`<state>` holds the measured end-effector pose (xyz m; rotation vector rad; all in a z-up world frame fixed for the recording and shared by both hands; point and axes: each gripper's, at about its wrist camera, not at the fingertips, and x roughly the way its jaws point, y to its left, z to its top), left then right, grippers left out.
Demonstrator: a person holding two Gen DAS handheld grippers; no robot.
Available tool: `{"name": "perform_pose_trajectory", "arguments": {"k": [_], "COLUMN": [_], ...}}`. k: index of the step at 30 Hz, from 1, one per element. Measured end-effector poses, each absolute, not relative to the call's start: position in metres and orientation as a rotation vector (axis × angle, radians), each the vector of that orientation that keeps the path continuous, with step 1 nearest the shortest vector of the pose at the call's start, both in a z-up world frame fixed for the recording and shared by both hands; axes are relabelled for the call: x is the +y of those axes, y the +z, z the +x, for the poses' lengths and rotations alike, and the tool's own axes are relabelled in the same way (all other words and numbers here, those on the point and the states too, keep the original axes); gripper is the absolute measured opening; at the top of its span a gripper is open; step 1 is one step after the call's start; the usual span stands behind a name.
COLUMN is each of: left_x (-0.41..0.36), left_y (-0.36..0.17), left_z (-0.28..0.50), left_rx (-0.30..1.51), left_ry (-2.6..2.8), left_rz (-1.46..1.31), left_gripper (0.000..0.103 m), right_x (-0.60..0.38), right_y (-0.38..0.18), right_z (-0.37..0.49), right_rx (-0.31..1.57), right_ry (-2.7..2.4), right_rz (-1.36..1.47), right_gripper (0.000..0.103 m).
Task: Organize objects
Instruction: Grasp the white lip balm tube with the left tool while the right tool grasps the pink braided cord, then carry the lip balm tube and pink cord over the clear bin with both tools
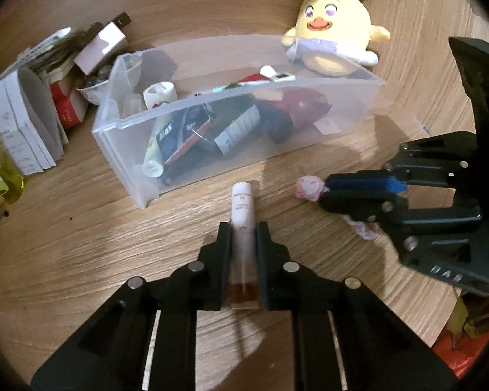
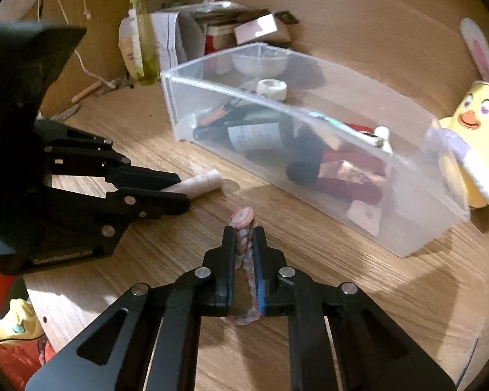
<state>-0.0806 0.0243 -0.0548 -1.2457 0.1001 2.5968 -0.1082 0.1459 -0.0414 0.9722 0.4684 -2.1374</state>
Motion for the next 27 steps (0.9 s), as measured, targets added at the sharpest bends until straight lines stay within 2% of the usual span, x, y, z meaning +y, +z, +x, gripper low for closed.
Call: {"name": "perform_pose_trajectory", "arguments": {"k": [27], "left_x": [0.007], "left_y": [0.025], "left_z": [-0.052], "left_rx": [-0.056], "left_ry": [2.806], "left_rz": [-0.908], "left_gripper": [0.014], "right_x": [0.188], "right_y": [0.043], "right_z": [-0.091], "right_rx": [0.273], "right_ry": [-2.302], "right_rz": [0.719], "right_gripper": [0.007]}}
